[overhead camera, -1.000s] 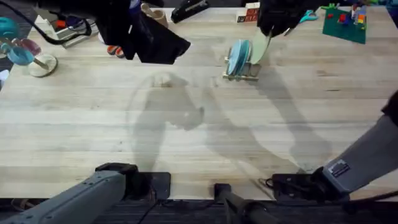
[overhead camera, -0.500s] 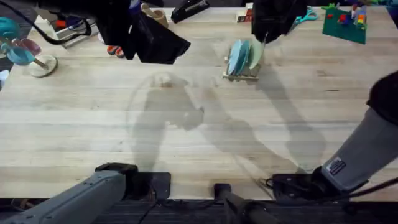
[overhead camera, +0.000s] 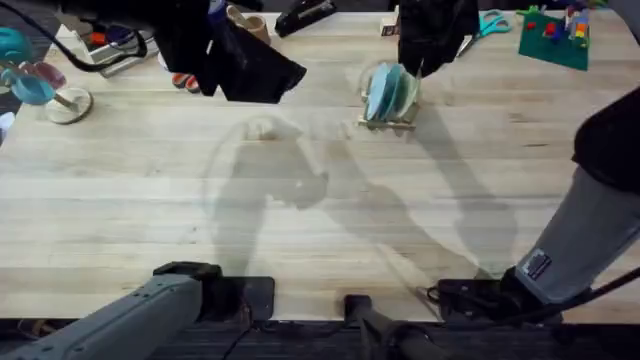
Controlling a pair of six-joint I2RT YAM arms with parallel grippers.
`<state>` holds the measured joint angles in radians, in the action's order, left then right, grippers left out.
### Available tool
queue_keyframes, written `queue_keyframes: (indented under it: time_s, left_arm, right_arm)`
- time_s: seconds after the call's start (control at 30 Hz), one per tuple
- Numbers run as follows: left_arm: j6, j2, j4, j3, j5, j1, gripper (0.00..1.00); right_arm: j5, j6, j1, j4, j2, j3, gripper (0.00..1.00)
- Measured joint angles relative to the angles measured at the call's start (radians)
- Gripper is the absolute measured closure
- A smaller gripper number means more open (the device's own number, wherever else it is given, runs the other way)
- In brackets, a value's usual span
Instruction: Pick up the plates from the table one by one and place each into a slot on the dish rack.
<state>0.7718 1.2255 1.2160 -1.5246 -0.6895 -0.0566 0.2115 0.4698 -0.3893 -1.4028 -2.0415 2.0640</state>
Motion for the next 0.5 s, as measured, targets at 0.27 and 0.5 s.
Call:
queue_keyframes:
  time_s: [0.27,0.5]
  left_arm:
    - [0.0,0.0,0.0,0.0,0.0,0.0,0.007]
    - [0.0,0.0,0.0,0.0,0.0,0.0,0.007]
  right_arm:
    - [0.0,0.0,0.0,0.0,0.0,0.0,0.952]
    - [0.0,-0.003,0.0,0.0,0.0,0.0,0.897]
